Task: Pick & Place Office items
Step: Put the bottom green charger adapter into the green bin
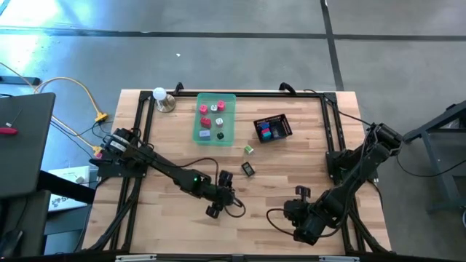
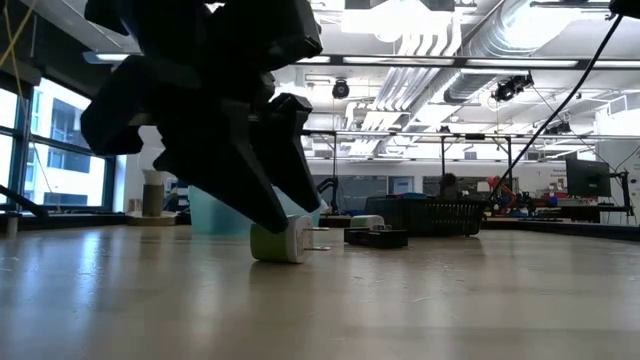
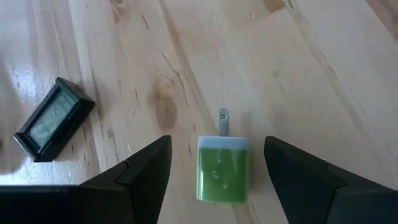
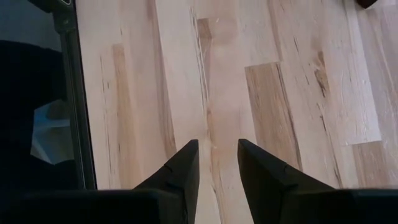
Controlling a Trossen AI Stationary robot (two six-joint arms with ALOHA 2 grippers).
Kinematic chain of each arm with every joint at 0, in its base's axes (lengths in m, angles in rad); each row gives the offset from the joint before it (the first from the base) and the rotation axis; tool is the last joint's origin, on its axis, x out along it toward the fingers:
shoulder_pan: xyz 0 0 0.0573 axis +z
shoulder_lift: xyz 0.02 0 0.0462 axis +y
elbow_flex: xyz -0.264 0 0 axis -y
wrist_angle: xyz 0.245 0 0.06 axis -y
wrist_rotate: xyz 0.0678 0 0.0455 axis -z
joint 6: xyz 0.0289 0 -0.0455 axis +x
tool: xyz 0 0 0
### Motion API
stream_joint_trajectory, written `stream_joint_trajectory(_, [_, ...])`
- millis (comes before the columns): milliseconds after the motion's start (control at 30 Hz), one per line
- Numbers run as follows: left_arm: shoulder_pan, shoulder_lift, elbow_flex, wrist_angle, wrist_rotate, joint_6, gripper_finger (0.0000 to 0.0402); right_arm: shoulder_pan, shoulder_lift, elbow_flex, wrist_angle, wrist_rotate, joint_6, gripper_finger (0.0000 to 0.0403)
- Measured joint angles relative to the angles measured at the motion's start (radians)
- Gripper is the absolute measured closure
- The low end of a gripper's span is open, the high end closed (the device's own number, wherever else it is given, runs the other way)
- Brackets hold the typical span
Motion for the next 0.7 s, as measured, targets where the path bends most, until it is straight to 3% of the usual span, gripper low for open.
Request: stream_joint_trajectory(700, [0.007,0.059,0.0,0.012,0.028,0.056,0.016,0.008,0.0,0.0,0.007,-0.004,0.072,0.0306])
